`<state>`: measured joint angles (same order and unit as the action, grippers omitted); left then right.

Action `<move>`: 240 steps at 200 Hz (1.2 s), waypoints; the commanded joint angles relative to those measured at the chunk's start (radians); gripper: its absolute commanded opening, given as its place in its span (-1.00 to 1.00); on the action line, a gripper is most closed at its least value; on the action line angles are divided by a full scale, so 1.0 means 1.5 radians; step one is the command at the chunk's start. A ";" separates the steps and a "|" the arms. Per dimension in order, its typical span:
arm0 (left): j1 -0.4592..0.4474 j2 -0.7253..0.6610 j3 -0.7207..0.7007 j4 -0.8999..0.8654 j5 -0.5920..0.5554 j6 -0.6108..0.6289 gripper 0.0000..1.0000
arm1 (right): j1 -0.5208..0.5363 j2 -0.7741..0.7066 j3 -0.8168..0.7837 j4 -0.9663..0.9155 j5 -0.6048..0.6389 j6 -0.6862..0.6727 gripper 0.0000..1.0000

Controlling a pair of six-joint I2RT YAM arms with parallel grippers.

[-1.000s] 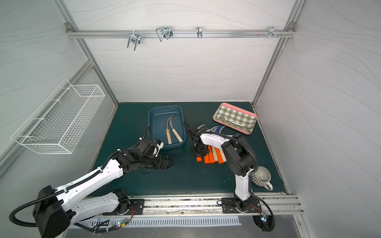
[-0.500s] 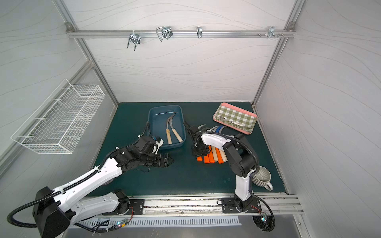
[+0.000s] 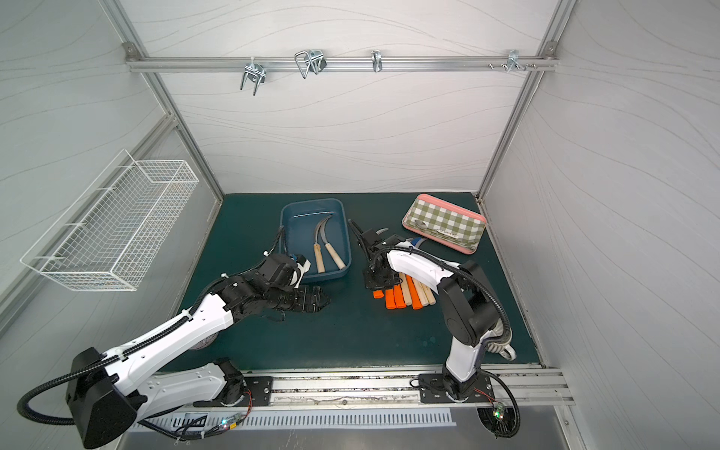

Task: Put small sickles into storage boxes
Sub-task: Pick up the sickle at the center of the board.

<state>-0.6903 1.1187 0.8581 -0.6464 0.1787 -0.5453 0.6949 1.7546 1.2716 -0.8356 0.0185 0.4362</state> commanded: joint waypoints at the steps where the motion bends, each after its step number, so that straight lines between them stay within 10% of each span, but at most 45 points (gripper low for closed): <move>1: -0.004 0.009 0.035 0.007 -0.014 0.009 0.99 | -0.006 -0.025 0.018 -0.034 0.008 -0.013 -0.67; 240: 0.095 0.043 0.204 -0.076 -0.037 0.058 0.99 | 0.023 0.106 0.379 -0.128 -0.038 -0.036 -0.66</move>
<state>-0.5816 1.2068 1.1202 -0.7570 0.1089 -0.4671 0.7105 1.8748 1.7802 -0.9951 -0.0166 0.3912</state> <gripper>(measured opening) 0.993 0.318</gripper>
